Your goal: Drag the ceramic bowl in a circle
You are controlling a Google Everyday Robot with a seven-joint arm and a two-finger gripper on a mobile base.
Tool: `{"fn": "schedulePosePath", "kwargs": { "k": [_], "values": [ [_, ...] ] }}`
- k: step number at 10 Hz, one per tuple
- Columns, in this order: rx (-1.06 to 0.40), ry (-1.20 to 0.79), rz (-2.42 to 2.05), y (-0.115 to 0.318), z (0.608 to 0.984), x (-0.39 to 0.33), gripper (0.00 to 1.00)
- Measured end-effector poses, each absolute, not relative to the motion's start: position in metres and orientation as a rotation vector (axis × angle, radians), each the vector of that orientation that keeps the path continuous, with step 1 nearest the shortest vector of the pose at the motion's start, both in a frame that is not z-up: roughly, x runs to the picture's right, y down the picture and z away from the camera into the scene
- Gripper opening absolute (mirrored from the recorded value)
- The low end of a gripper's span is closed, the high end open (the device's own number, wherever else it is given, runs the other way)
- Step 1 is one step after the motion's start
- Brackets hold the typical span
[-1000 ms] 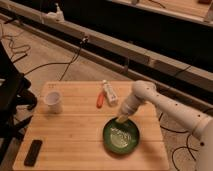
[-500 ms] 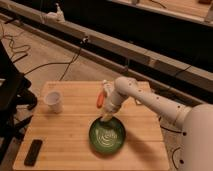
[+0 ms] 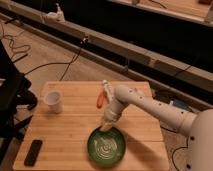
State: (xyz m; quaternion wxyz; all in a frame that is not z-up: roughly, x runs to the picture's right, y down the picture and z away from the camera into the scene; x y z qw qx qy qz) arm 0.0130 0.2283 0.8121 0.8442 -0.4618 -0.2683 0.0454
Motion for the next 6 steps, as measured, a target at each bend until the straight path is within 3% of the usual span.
{"fn": "schedulePosePath", "kwargs": {
  "k": [3, 6],
  "values": [
    [-0.934, -0.462, 0.181, 0.211, 0.829, 0.069, 0.00],
    [-0.894, -0.463, 0.164, 0.177, 0.836, 0.062, 0.00]
  ]
}}
